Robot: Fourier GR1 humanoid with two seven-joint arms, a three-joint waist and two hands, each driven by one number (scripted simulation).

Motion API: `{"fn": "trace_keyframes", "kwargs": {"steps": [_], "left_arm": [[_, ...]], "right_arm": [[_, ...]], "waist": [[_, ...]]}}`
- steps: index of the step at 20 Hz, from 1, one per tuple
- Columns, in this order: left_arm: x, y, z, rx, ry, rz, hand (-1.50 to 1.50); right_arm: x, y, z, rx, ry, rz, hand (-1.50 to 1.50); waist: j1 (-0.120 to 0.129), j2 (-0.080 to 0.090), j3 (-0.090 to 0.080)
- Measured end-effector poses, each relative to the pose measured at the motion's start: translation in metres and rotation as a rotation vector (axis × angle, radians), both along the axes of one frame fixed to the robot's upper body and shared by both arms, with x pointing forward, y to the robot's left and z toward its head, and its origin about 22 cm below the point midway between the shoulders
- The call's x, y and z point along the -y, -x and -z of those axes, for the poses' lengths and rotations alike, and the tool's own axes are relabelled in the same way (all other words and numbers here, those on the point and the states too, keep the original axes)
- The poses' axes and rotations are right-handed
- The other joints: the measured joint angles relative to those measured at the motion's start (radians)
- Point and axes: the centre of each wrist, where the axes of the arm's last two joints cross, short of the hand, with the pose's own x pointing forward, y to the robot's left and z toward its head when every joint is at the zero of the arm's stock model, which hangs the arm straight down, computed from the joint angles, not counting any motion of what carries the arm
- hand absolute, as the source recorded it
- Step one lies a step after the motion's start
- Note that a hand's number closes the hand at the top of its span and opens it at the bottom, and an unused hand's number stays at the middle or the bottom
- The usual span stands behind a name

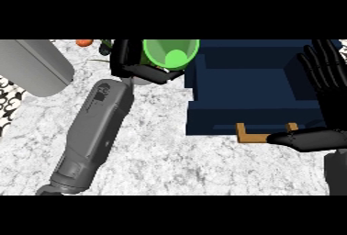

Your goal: Pick up the cup, place it into the drawer and close the drawer

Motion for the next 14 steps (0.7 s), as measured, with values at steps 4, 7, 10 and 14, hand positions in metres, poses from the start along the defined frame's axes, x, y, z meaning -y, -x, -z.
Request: {"fn": "trace_keyframes", "kwargs": {"steps": [4, 7, 10, 14], "left_arm": [[0.032, -0.007, -0.041, -0.012, -0.034, -0.012, 1.50], [0.054, -0.012, -0.065, -0.060, -0.071, -0.029, 1.50], [0.071, -0.015, -0.069, -0.121, -0.116, -0.052, 1.50], [0.084, -0.020, -0.066, -0.192, -0.184, -0.093, 1.50]], "right_arm": [[0.003, -0.004, 0.003, 0.011, -0.001, 0.008, -1.50], [-0.001, -0.004, -0.001, 0.018, -0.005, -0.001, -1.50], [-0.002, -0.003, -0.003, 0.022, -0.008, -0.016, -1.50], [-0.003, -0.006, -0.007, 0.031, -0.004, -0.039, -1.50]], "waist": [[-0.009, 0.003, 0.000], [-0.021, 0.006, 0.000], [-0.039, 0.010, 0.000], [-0.065, 0.018, 0.001]]}}
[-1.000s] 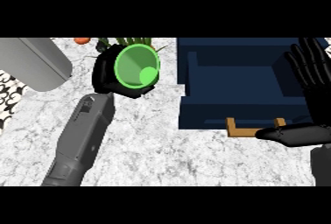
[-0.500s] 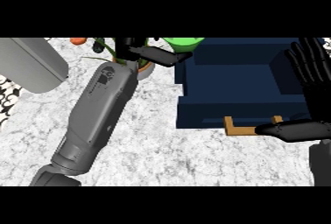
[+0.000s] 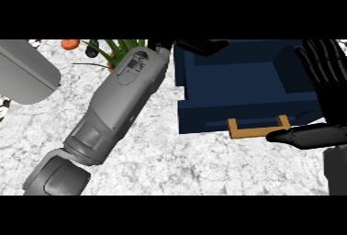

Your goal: Pick up the cup, place it into the drawer and close the drawer

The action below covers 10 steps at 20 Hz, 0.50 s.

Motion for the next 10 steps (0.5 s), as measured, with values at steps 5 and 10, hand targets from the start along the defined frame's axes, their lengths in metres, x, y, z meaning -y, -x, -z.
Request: {"fn": "trace_keyframes", "kwargs": {"steps": [5, 10], "left_arm": [[0.005, -0.002, 0.016, -0.085, -0.100, -0.004, 1.50], [0.006, -0.001, 0.030, -0.165, -0.201, 0.035, 1.50]], "right_arm": [[-0.007, -0.002, 0.003, 0.005, -0.004, -0.034, -1.50], [-0.012, -0.006, 0.000, 0.022, 0.006, -0.062, -1.50]], "waist": [[-0.035, 0.009, 0.000], [-0.071, 0.018, 0.001]]}}
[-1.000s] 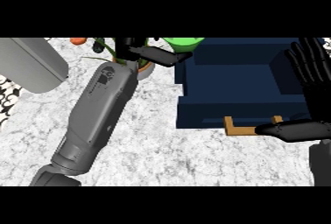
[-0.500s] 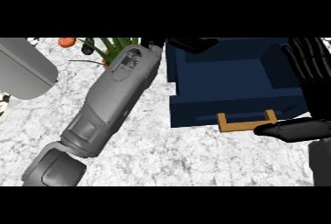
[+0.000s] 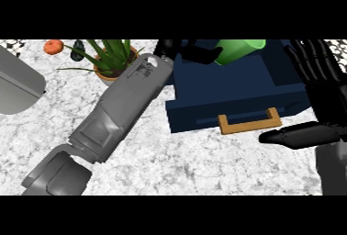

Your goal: Pick up the cup, place it into the drawer and close the drawer

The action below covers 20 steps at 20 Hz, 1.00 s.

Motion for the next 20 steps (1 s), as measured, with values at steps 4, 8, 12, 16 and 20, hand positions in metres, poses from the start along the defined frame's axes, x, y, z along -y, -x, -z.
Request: {"fn": "trace_keyframes", "kwargs": {"steps": [4, 8, 12, 16, 20], "left_arm": [[-0.003, 0.002, 0.014, -0.020, -0.038, 0.015, -1.50], [-0.004, 0.004, 0.018, -0.024, 0.016, 0.023, -1.50], [-0.004, 0.005, 0.019, -0.008, 0.121, 0.031, -1.50], [-0.001, 0.006, 0.010, 0.032, 0.246, 0.062, -1.50], [-0.002, 0.007, 0.010, 0.075, 0.331, 0.034, -1.50]], "right_arm": [[-0.009, -0.007, -0.005, 0.008, 0.001, -0.030, -1.50], [-0.018, -0.011, -0.009, 0.013, -0.004, -0.101, -1.50], [-0.033, -0.011, -0.008, 0.002, -0.013, -0.252, 1.50], [-0.048, -0.011, -0.009, -0.022, 0.025, -0.438, 1.50], [-0.047, -0.007, -0.006, -0.097, 0.190, -0.554, 1.50]], "waist": [[-0.029, 0.010, 0.000], [-0.053, 0.016, -0.001], [-0.066, 0.019, -0.001], [-0.063, 0.017, -0.002], [-0.045, 0.007, -0.003]]}}
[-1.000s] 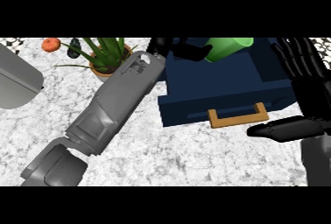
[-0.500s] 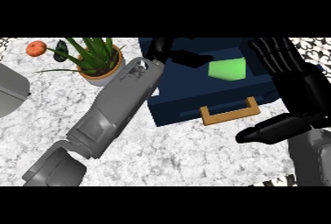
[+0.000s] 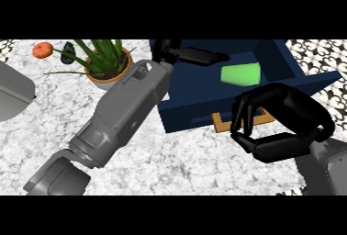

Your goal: Pick up the cup, place it into the drawer and close the drawer

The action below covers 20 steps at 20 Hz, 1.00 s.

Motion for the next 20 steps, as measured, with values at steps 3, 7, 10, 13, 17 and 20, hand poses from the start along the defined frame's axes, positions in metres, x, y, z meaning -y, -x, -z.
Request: {"fn": "trace_keyframes", "kwargs": {"steps": [3, 7, 10, 13, 17, 20], "left_arm": [[0.000, -0.001, -0.001, 0.013, 0.038, -0.031, -1.50], [-0.003, -0.001, 0.003, 0.013, 0.064, -0.062, -1.50], [-0.004, 0.000, 0.007, 0.016, 0.085, -0.073, -1.50], [-0.007, 0.000, 0.009, 0.017, 0.124, -0.068, -1.50], [-0.017, 0.001, 0.021, 0.016, 0.160, -0.065, -1.50], [-0.018, 0.005, 0.029, 0.016, 0.184, -0.037, -1.50]], "right_arm": [[0.005, 0.005, 0.001, -0.016, 0.166, -0.035, -1.50], [0.008, 0.015, 0.009, 0.006, 0.344, 0.017, -1.50], [0.005, 0.017, 0.020, 0.034, 0.458, 0.082, -1.50], [0.003, 0.017, 0.047, 0.024, 0.538, 0.148, -1.50], [-0.001, 0.008, 0.088, -0.009, 0.636, 0.182, -1.50], [-0.002, -0.008, 0.115, -0.025, 0.719, 0.175, 1.50]], "waist": [[0.025, -0.008, 0.000], [0.067, -0.017, 0.001], [0.098, -0.021, 0.001], [0.134, -0.025, 0.001], [0.173, -0.029, 0.001], [0.202, -0.028, 0.002]]}}
